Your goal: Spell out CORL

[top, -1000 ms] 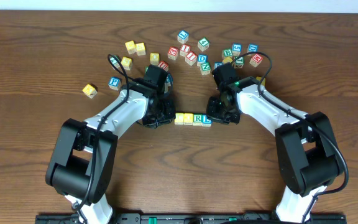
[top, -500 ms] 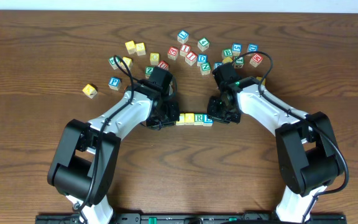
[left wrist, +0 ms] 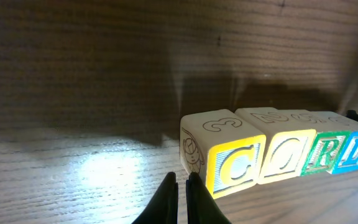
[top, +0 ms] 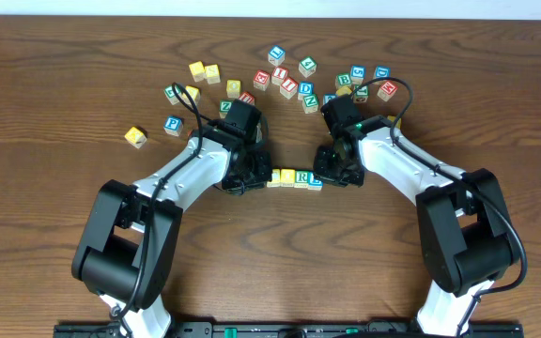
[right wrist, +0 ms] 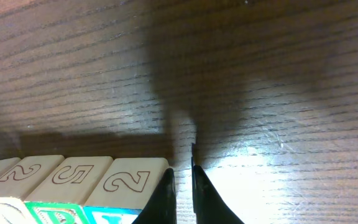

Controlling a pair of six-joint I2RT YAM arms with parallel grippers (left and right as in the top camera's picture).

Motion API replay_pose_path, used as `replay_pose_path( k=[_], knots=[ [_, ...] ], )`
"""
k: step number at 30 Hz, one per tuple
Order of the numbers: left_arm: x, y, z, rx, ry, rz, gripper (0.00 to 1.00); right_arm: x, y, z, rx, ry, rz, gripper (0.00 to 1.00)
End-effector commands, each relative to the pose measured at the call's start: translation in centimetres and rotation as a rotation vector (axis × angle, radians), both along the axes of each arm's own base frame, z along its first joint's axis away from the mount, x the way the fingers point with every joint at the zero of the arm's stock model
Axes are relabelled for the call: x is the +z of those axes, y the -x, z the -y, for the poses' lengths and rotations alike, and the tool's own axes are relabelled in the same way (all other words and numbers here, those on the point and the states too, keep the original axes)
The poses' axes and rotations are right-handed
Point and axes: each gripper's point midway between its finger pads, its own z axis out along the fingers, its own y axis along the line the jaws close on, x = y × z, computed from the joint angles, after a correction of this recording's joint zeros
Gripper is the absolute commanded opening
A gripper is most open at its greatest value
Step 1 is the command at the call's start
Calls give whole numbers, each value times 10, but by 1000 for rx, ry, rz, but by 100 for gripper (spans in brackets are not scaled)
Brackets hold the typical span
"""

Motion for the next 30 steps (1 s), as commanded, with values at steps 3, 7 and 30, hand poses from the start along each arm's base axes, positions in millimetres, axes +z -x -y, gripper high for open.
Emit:
replay_pose_path(
  k=[3, 7, 30],
  knots=[
    [-10, 1, -13, 3, -91, 9, 8, 0, 2, 2, 9, 17, 3, 8],
    [-11, -2, -23, 17, -117, 11, 8, 0, 2, 2, 11, 17, 3, 9],
    [-3, -11, -5, 0, 7, 31, 8, 2, -4, -3, 20, -5, 30, 5]
  ],
)
